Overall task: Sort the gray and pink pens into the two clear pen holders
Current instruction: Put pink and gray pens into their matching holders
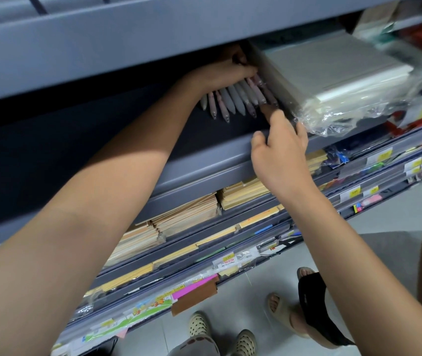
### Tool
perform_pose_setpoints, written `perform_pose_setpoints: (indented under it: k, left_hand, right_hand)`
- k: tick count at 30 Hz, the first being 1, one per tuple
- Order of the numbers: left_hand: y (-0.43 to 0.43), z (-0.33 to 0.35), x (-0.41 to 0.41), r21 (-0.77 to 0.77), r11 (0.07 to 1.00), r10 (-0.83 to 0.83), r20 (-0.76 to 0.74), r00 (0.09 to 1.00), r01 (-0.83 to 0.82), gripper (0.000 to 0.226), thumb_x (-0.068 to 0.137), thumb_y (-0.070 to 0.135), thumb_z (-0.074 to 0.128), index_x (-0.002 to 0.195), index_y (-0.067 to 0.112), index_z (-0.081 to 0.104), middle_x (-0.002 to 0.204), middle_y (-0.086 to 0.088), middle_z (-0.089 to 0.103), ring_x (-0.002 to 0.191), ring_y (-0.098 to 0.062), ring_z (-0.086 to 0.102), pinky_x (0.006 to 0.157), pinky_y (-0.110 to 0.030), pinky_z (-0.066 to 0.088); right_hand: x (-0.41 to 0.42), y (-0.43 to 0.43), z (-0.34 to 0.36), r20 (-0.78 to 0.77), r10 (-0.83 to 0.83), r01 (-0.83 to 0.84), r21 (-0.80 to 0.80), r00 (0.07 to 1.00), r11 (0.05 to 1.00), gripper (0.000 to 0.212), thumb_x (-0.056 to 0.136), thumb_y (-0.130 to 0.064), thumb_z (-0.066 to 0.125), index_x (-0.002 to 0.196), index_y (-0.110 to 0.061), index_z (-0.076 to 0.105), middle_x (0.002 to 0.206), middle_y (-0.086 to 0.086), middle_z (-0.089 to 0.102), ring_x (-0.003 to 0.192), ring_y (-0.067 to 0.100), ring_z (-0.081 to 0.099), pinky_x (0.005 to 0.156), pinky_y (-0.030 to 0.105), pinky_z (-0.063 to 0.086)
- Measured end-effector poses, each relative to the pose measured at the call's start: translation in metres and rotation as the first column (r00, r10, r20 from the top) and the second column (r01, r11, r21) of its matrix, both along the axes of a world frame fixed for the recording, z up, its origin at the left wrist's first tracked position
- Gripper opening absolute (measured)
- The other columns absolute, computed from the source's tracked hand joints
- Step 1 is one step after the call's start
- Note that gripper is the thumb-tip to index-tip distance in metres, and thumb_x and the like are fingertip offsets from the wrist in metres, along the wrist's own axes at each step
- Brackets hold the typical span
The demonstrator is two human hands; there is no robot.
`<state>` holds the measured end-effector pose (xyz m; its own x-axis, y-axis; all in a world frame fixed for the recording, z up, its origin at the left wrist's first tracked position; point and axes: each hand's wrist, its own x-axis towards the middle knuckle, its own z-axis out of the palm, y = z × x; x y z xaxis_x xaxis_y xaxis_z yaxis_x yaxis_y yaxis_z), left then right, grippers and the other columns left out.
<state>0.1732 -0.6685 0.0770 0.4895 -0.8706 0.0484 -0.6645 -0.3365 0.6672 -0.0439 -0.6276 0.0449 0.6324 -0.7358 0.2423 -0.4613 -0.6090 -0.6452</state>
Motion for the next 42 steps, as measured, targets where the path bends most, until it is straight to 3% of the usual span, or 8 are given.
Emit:
perform_pose_setpoints:
  k: [3, 6, 10, 19, 24, 27, 31, 42]
  left_hand:
    - [0.001, 0.004, -0.001, 0.045, 0.999, 0.028, 0.009, 1.0, -0.028, 0.032, 0.09, 0.036, 0.057, 0.113, 0.014, 0.06, 0.114, -0.003, 0.06, 0.102, -0.014, 0.056, 0.083, -0.026, 0.045]
    - [0.005, 0.007, -0.004, 0.087, 0.995, 0.054, 0.01, 0.998, -0.055, 0.025, 0.092, 0.037, 0.056, 0.109, 0.019, 0.055, 0.093, 0.007, 0.053, 0.08, -0.003, 0.05, 0.059, -0.02, 0.035]
    - [0.009, 0.006, -0.005, 0.084, 0.996, 0.037, 0.029, 0.999, -0.039, 0.014, 0.091, 0.031, 0.061, 0.085, 0.02, 0.053, 0.078, 0.008, 0.051, 0.064, -0.001, 0.047, 0.039, -0.007, 0.034]
    - [0.011, 0.005, -0.011, 0.07, 0.997, -0.015, -0.045, 0.999, 0.018, 0.017, 0.095, 0.022, 0.059, 0.111, 0.018, 0.06, 0.096, 0.006, 0.062, 0.083, -0.004, 0.056, 0.054, -0.004, 0.039]
    - [0.008, 0.003, -0.018, 0.048, 0.996, 0.084, -0.061, 0.995, -0.081, 0.048, 0.104, 0.04, 0.038, 0.141, 0.013, 0.051, 0.125, -0.001, 0.059, 0.083, 0.001, 0.061, 0.047, -0.001, 0.037]
    - [-0.001, 0.005, -0.021, 0.061, 0.997, 0.047, -0.051, 0.998, -0.043, 0.051, 0.103, 0.042, 0.04, 0.145, 0.014, 0.045, 0.144, -0.008, 0.054, 0.123, -0.017, 0.055, 0.079, -0.014, 0.036]
    - [-0.003, 0.008, -0.018, 0.126, 0.991, 0.046, -0.067, 0.997, -0.038, 0.046, 0.1, 0.045, 0.041, 0.134, 0.019, 0.057, 0.129, -0.007, 0.063, 0.11, -0.019, 0.06, 0.066, -0.016, 0.035]
    - [0.002, 0.007, -0.011, 0.116, 0.993, -0.035, -0.015, 0.999, 0.037, 0.05, 0.093, 0.044, 0.05, 0.134, 0.017, 0.053, 0.125, -0.003, 0.059, 0.106, -0.015, 0.053, 0.081, -0.026, 0.037]
  right_hand:
    - [0.001, 0.0, 0.0, -0.045, 0.061, -0.062, -0.035, 0.997, 0.997, 0.012, 0.098, -0.009, 0.038, 0.107, -0.011, 0.045, 0.071, -0.009, 0.04, 0.096, 0.019, 0.048, 0.123, 0.045, -0.001]
    - [0.001, 0.001, 0.003, -0.07, 0.128, -0.133, -0.073, 0.989, 0.988, 0.018, 0.1, -0.009, 0.036, 0.115, -0.012, 0.046, 0.079, -0.007, 0.044, 0.11, 0.021, 0.046, 0.123, 0.04, 0.002]
    - [-0.003, -0.001, 0.013, 0.012, 0.146, -0.146, -0.009, 0.989, 0.989, 0.035, 0.099, -0.004, 0.036, 0.132, -0.008, 0.048, 0.088, 0.004, 0.051, 0.099, 0.025, 0.044, 0.106, 0.04, 0.033]
    - [0.008, -0.013, 0.028, -0.048, -0.047, 0.047, -0.013, 0.998, 0.999, 0.02, 0.089, 0.001, 0.039, 0.071, -0.007, 0.039, 0.089, 0.012, 0.045, 0.085, 0.031, 0.043, 0.072, 0.039, 0.034]
    - [0.015, -0.011, 0.029, -0.127, -0.092, 0.088, -0.037, 0.988, 0.995, 0.029, 0.085, 0.001, 0.042, 0.061, -0.01, 0.03, 0.087, 0.014, 0.046, 0.086, 0.032, 0.041, 0.084, 0.048, 0.04]
    - [0.017, -0.01, 0.03, -0.138, -0.097, 0.096, -0.014, 0.986, 0.995, 0.031, 0.083, 0.001, 0.043, 0.058, -0.011, 0.029, 0.087, 0.015, 0.047, 0.088, 0.032, 0.04, 0.089, 0.052, 0.042]
    - [0.013, -0.008, 0.03, -0.114, -0.104, 0.105, 0.004, 0.988, 0.994, 0.019, 0.086, 0.0, 0.043, 0.068, -0.006, 0.038, 0.091, 0.016, 0.049, 0.099, 0.042, 0.052, 0.09, 0.053, 0.044]
    - [0.013, -0.013, 0.023, -0.085, -0.097, 0.099, 0.018, 0.992, 0.995, 0.032, 0.089, -0.001, 0.041, 0.062, -0.014, 0.03, 0.089, 0.012, 0.044, 0.086, 0.033, 0.041, 0.076, 0.04, 0.033]
